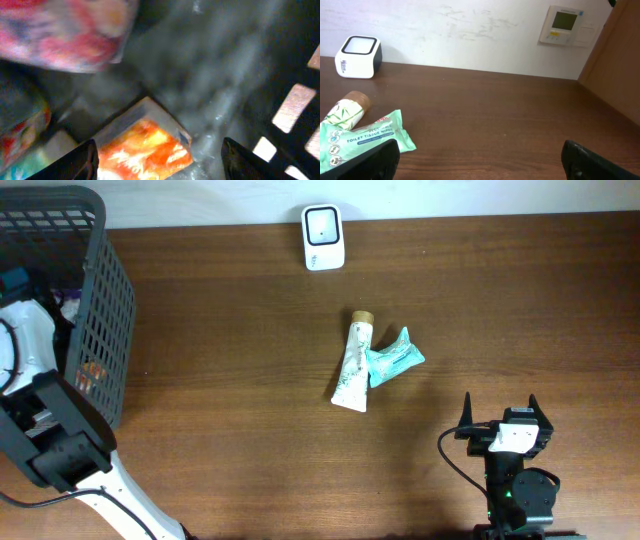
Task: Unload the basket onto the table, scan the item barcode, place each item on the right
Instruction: 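Reach the left gripper into the basket and grasp the small orange box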
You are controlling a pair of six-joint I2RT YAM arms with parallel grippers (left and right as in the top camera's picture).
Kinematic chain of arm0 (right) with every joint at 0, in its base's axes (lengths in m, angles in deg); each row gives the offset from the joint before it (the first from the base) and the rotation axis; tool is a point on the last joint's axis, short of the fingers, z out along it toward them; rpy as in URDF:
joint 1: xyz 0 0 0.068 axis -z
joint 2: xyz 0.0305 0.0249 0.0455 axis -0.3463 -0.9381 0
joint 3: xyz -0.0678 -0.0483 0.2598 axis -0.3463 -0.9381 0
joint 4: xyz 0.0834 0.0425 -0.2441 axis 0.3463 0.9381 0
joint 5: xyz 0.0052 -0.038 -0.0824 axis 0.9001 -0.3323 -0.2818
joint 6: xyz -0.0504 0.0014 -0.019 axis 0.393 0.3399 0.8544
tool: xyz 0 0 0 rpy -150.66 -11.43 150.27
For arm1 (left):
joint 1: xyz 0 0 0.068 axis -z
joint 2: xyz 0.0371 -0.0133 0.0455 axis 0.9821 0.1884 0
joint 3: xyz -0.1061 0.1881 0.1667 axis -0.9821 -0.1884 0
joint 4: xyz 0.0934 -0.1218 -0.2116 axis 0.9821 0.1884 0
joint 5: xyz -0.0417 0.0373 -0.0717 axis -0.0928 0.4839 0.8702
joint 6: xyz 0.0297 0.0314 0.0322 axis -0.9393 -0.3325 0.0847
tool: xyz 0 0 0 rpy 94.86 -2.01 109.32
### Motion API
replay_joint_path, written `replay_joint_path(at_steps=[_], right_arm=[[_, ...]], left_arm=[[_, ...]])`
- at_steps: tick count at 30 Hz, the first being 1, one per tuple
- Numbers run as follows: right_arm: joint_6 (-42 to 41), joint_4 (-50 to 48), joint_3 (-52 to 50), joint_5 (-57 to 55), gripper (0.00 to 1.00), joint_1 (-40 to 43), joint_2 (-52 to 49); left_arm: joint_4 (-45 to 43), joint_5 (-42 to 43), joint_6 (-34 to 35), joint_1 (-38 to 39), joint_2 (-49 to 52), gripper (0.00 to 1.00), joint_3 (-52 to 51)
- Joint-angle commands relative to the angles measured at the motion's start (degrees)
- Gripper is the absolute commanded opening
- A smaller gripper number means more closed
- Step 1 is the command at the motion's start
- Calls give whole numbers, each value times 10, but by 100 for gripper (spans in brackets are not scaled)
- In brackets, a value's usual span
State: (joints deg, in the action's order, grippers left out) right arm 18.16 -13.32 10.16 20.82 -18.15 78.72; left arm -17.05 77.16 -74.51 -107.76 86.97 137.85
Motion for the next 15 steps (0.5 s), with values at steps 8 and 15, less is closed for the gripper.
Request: replay_joint_path(at_steps=[8,15], right_arm=[[2,2,-5,-9,99,2,3],[2,2,-5,-9,99,2,3]], left_arm=[[-109,-79,-82,2,-3,0,-103],[31,119,88,3,-59,0,193]])
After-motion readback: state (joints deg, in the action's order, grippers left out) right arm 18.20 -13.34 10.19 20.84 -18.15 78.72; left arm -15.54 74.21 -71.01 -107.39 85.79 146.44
